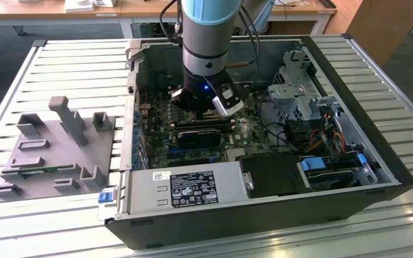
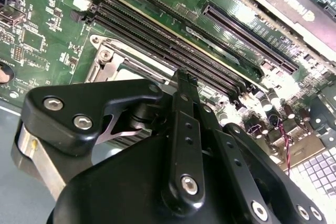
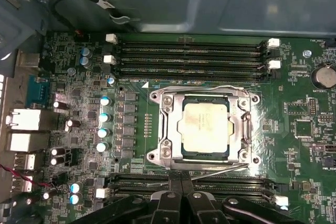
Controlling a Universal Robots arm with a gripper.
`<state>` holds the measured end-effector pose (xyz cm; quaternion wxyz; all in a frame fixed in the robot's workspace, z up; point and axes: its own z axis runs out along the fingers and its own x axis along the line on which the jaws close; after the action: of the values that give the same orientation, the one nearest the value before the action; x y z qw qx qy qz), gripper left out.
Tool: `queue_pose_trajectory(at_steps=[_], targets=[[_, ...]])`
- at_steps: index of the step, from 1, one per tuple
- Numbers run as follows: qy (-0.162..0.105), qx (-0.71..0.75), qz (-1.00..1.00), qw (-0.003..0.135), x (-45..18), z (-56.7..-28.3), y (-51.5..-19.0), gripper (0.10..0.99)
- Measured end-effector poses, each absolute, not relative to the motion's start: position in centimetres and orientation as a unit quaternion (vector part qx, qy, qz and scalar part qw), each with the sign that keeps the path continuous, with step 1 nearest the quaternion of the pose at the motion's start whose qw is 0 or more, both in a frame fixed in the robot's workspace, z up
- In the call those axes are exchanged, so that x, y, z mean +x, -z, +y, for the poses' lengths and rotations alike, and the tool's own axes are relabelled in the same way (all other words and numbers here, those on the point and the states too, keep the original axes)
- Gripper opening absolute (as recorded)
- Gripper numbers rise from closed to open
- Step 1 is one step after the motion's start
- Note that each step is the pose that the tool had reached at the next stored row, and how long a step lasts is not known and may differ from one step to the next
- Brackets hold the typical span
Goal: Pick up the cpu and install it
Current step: 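Install the second cpu locking lever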
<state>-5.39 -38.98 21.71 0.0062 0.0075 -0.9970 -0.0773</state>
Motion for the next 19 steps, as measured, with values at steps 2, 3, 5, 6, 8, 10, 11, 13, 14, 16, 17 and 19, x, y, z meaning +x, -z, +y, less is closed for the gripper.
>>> queue_pose_trajectory(at_steps=[2, 3, 5, 6, 8, 10, 11, 13, 14, 16, 17, 19], targets=[[0.077, 0.008, -0.997, 0.006, -5.4, -39.0, -21.6, 0.106], [0.077, 0.008, -0.997, 0.006, -5.4, -39.0, -21.5, 0.106], [0.077, 0.008, -0.997, 0.006, -5.4, -39.0, -21.3, 0.106], [0.077, 0.008, -0.997, 0.006, -5.4, -39.0, -21.2, 0.106], [0.077, 0.008, -0.997, 0.006, -5.4, -39.0, -20.9, 0.106], [0.077, 0.007, -0.997, 0.006, -5.4, -39.0, -20.7, 0.106], [0.078, 0.008, -0.997, 0.006, -5.5, -39.0, -20.7, 0.106], [0.081, 0.007, -0.997, 0.006, -5.6, -39.0, -20.6, 0.106], [0.082, 0.007, -0.997, 0.006, -5.7, -39.1, -20.6, 0.106], [0.084, 0.007, -0.996, 0.006, -5.9, -39.2, -20.6, 0.106], [0.085, 0.007, -0.996, 0.006, -6.0, -39.2, -20.6, 0.106], [0.088, 0.007, -0.996, 0.006, -6.3, -39.4, -20.5, 0.106]])
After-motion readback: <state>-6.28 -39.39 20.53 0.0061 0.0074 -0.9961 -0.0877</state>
